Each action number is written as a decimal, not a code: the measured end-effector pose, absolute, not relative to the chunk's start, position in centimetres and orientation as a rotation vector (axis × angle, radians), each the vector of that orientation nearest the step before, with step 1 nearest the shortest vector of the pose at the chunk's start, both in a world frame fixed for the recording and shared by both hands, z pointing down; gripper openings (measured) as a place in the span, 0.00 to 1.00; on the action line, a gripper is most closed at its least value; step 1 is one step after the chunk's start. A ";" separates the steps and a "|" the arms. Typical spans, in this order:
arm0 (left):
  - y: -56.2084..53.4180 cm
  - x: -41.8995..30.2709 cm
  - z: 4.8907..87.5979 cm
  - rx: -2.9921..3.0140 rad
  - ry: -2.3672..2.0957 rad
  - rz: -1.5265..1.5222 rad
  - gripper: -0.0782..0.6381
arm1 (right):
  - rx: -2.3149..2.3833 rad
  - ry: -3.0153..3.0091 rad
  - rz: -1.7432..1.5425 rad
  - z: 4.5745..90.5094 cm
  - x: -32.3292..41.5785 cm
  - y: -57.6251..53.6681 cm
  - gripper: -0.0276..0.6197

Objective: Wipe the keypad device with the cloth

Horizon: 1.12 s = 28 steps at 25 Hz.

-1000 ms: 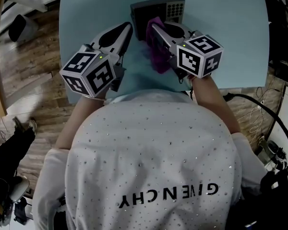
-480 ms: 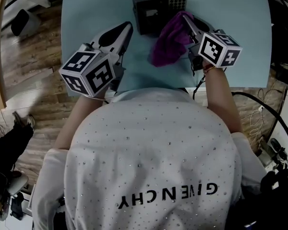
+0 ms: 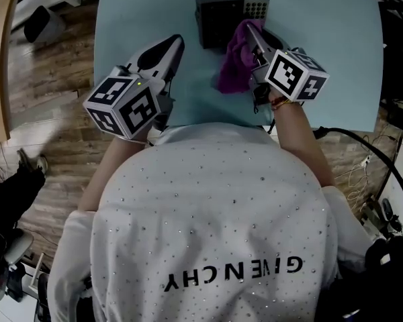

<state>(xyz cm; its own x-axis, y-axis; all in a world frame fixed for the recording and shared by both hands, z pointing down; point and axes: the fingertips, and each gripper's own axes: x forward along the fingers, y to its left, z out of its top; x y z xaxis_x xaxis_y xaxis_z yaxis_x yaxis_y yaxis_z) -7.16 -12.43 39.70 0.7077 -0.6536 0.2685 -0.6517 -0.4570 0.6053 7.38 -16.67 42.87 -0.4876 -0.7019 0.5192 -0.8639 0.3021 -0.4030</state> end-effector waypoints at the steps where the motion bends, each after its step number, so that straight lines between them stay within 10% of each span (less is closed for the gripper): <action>1: -12.5 -7.2 39.7 2.208 -0.992 -0.004 0.11 | 1.392 -2.347 0.973 42.9 6.1 -16.5 0.06; 14: -13.2 -7.5 39.3 2.198 -0.991 0.010 0.11 | 0.903 -2.413 0.763 43.9 -2.8 -12.8 0.06; 28: -12.4 -4.4 39.9 2.151 -1.057 0.062 0.11 | 1.070 -2.443 0.830 43.5 7.0 -15.6 0.06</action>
<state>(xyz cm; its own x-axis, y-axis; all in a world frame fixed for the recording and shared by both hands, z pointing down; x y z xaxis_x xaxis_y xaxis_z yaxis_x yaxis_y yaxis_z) -4.39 -12.40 39.88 0.6618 -0.6687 0.3390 -0.7040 -0.3987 0.5878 7.01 -15.62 43.46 -0.6551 -0.5488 0.5193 -0.7515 0.5440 -0.3732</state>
